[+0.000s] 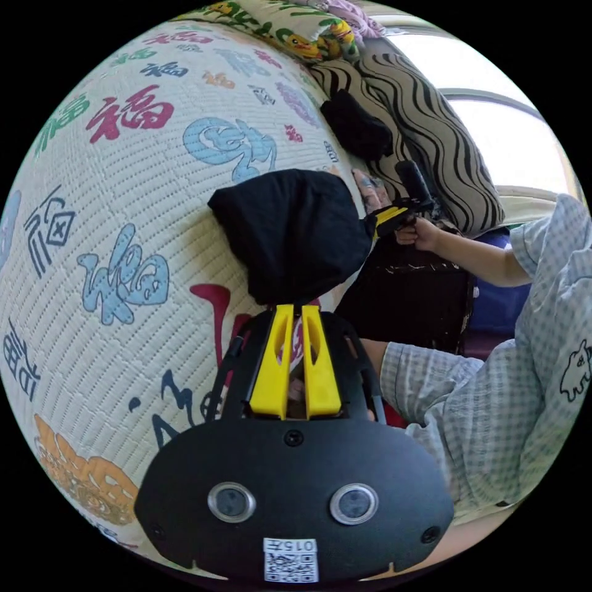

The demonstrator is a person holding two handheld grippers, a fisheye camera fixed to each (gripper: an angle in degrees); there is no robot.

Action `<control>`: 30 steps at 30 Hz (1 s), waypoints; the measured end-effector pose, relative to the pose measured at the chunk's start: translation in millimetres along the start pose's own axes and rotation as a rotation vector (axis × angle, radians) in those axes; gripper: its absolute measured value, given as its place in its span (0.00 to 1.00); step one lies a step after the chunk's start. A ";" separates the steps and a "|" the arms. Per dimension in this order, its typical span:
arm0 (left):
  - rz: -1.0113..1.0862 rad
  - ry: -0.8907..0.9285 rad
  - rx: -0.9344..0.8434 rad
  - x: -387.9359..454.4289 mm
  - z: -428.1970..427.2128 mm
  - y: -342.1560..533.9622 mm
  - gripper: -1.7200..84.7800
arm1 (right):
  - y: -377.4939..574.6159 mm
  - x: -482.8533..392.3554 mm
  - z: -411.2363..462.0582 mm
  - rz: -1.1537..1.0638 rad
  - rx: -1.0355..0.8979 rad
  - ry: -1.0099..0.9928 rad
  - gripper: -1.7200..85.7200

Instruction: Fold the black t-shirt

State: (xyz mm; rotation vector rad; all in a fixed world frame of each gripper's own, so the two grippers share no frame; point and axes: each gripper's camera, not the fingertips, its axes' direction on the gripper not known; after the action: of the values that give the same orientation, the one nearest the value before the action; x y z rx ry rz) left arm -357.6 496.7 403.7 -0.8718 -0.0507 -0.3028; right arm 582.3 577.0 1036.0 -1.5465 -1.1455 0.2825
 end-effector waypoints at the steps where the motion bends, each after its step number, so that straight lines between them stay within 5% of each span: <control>1: -0.002 -0.008 -0.004 1.2 -1.1 1.5 0.03 | 0.9 -2.7 -1.0 0.015 -0.004 0.028 0.09; 8: -0.005 -0.157 0.093 24.3 -51.2 3.9 0.08 | -10.9 -59.8 -20.2 -0.002 0.229 0.130 0.08; 11: -0.006 -0.089 0.093 19.6 -41.1 -4.5 0.09 | -40.4 -80.0 16.1 -0.093 0.136 0.057 0.05; 15: -0.036 -0.182 -0.059 -1.6 2.5 10.9 0.06 | -56.8 -71.0 84.4 -0.023 -0.098 0.254 0.02; 22: -0.094 -0.146 -0.078 -34.4 -9.6 62.6 0.04 | -48.5 -75.7 81.9 0.063 -0.007 0.127 0.02; 30: -0.254 -0.052 0.183 -106.1 -90.7 122.5 0.16 | -50.4 -66.2 46.3 0.118 0.239 0.048 0.14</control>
State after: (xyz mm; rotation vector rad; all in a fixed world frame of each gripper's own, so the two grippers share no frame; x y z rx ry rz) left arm -431.7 527.3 236.2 -0.6913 -0.2349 -0.5054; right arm 491.3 549.1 1037.7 -1.4031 -0.9473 0.4430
